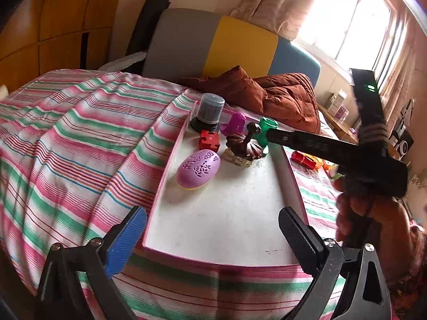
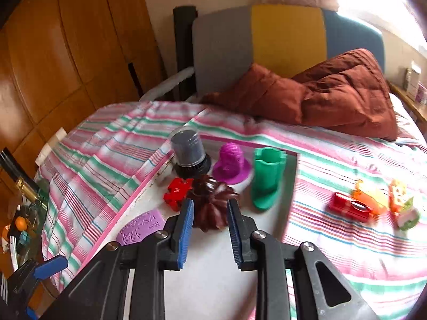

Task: Organize rigid objects
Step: 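Carry the brown spiky toy into the tray and open the right tool, then move the right tool to the green-white fan toy and grasp it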

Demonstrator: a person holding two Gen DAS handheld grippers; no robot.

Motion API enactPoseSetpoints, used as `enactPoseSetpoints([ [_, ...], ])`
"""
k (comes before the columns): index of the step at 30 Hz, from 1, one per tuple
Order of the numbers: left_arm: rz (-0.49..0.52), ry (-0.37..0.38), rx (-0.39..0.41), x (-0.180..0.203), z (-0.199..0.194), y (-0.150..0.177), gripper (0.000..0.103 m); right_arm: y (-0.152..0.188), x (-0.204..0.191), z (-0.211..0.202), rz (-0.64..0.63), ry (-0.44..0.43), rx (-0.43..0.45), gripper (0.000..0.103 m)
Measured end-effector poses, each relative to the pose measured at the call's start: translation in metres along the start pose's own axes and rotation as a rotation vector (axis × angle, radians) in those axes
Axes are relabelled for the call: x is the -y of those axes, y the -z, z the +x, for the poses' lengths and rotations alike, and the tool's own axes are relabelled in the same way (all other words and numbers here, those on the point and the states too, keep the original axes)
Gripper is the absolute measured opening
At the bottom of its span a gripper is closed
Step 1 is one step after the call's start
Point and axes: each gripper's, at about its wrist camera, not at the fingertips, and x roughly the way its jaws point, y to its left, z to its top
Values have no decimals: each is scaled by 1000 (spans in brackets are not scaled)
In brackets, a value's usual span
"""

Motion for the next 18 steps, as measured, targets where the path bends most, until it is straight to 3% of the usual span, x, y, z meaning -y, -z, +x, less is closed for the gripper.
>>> enactPoseSetpoints([
  [9, 48, 34, -17, 21, 1, 6, 100, 33, 52, -36, 122, 87, 14, 28],
  [18, 110, 60, -35, 47, 2, 14, 100, 86, 108, -58, 168, 244, -6, 28],
])
